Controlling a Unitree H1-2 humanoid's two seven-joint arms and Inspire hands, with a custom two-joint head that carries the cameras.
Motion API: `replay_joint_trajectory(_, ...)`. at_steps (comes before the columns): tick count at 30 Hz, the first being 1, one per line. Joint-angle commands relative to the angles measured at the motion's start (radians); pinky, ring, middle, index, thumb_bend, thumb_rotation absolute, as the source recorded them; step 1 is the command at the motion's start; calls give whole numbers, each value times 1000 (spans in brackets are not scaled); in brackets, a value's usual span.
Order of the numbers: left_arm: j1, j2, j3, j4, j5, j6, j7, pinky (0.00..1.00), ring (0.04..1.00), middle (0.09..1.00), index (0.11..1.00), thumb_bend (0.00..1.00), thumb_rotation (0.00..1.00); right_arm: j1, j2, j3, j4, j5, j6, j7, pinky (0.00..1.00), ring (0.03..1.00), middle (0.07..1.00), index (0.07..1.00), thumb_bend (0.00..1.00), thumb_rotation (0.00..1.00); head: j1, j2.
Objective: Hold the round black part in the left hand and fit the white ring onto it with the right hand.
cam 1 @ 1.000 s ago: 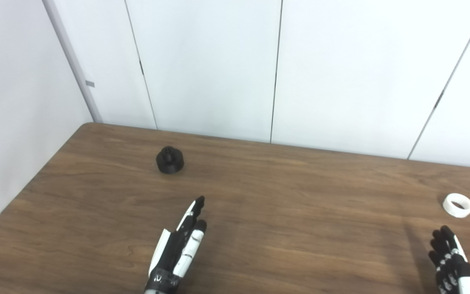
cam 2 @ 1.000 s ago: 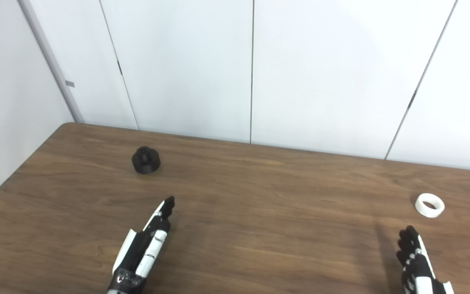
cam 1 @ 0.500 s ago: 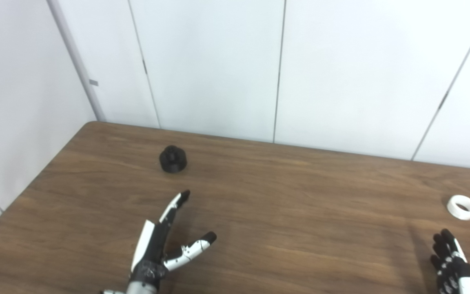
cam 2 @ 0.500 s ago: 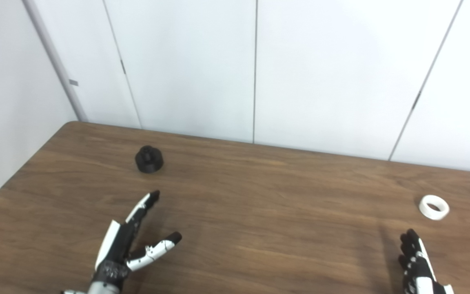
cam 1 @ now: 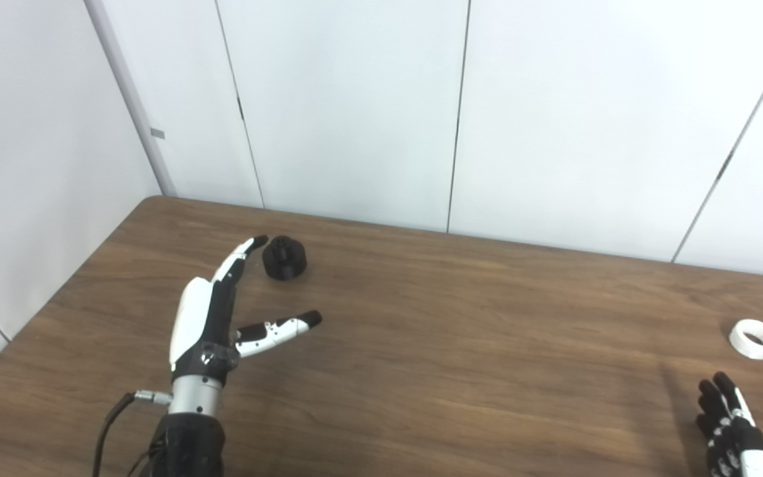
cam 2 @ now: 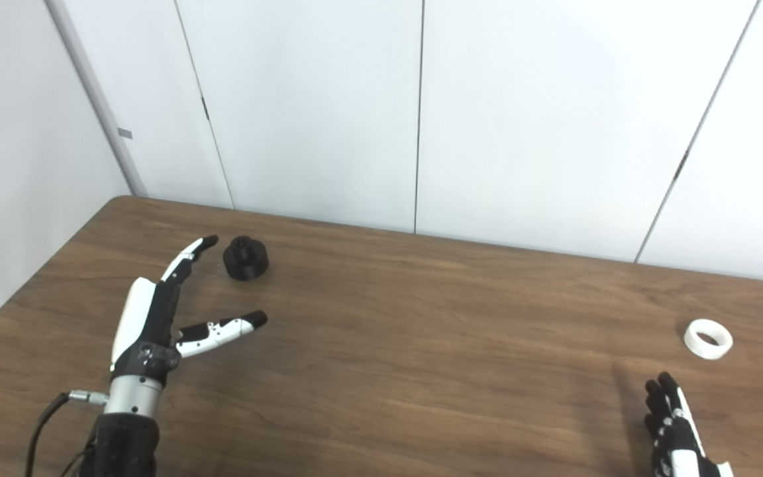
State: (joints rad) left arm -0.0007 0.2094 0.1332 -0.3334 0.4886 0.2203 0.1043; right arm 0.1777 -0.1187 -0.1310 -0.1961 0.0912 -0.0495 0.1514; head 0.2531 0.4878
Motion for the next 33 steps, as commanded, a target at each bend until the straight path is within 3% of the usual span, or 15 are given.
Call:
replay_joint_trajectory(1,-49,37,15,7,32,6,14,979,978,928,884,916,325,21,-12,8,-6,5,-23,0,1000,995,969,980,472,1000,1,1)
replay_joint_trajectory(14,-207,139,-20,244,157,47,55,1000,977,933,841,933,358,27,-9,11,-24,-11,-1,-13,1000,980,956,970,451,1000,-7,8)
replay_joint_trajectory(33,-458,205,-96,605,153,134,32,1000,996,941,819,967,381,35,-11,18,-39,-9,6,-15,1000,985,957,970,467,1000,-21,16)
